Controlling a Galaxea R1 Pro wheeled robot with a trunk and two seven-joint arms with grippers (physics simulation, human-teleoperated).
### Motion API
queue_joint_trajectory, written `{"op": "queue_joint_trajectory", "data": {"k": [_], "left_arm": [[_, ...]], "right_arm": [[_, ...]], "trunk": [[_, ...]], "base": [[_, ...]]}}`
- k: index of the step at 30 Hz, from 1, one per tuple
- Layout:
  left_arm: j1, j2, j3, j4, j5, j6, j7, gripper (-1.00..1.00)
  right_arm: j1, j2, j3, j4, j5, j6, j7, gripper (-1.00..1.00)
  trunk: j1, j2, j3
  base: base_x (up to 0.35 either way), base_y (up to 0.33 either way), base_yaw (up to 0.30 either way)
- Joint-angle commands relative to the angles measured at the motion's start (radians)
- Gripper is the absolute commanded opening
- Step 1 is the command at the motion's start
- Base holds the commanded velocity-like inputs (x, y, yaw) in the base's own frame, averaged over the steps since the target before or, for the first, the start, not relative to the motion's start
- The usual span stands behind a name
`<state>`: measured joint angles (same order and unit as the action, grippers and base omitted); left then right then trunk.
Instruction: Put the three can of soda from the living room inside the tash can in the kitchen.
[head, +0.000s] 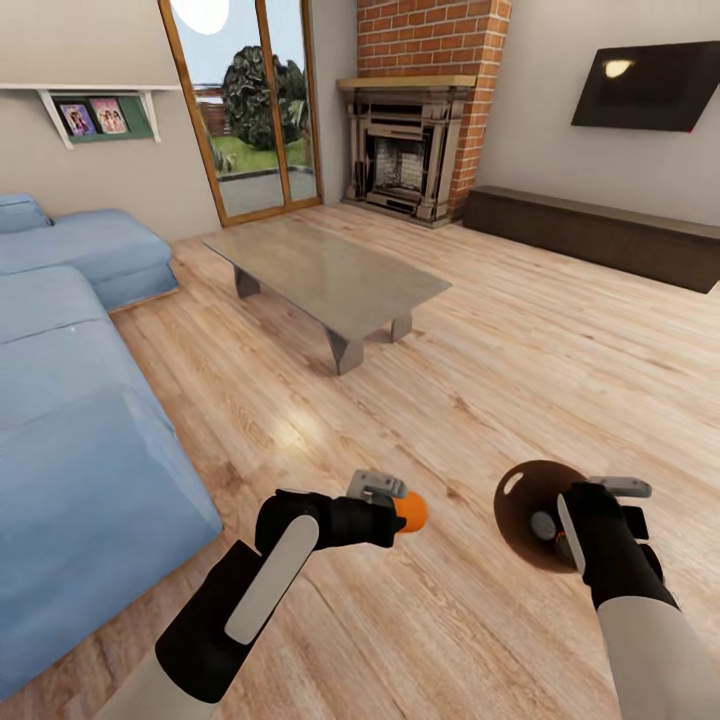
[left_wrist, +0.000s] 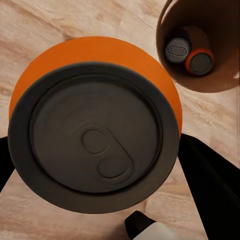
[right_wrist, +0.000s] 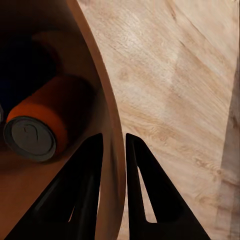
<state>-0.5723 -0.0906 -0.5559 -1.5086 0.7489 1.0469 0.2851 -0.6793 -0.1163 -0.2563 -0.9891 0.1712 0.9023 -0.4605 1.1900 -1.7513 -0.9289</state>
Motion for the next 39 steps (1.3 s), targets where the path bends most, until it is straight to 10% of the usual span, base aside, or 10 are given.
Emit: {"op": "queue_joint_trajectory", "data": {"k": [1, 39], "left_arm": [[0.0, 0.0, 0.0, -0.004, -0.001, 0.0, 0.0, -1.0], [0.0, -0.008, -0.035, -0.01, 0.027, 0.0, -0.003, -1.0]], "right_arm": [[0.0, 0.01, 0.002, 0.0, 0.029, -0.002, -0.031, -1.0], [0.0, 0.08, 0.102, 0.079, 0.027, -0.026, -0.116, -1.0]], "trunk": [[-0.004, 0.007, 0.003], [-0.15, 0.273, 0.122]], "base": [[0.0, 0.0, 0.0], [0.0, 0.0, 0.0]]}}
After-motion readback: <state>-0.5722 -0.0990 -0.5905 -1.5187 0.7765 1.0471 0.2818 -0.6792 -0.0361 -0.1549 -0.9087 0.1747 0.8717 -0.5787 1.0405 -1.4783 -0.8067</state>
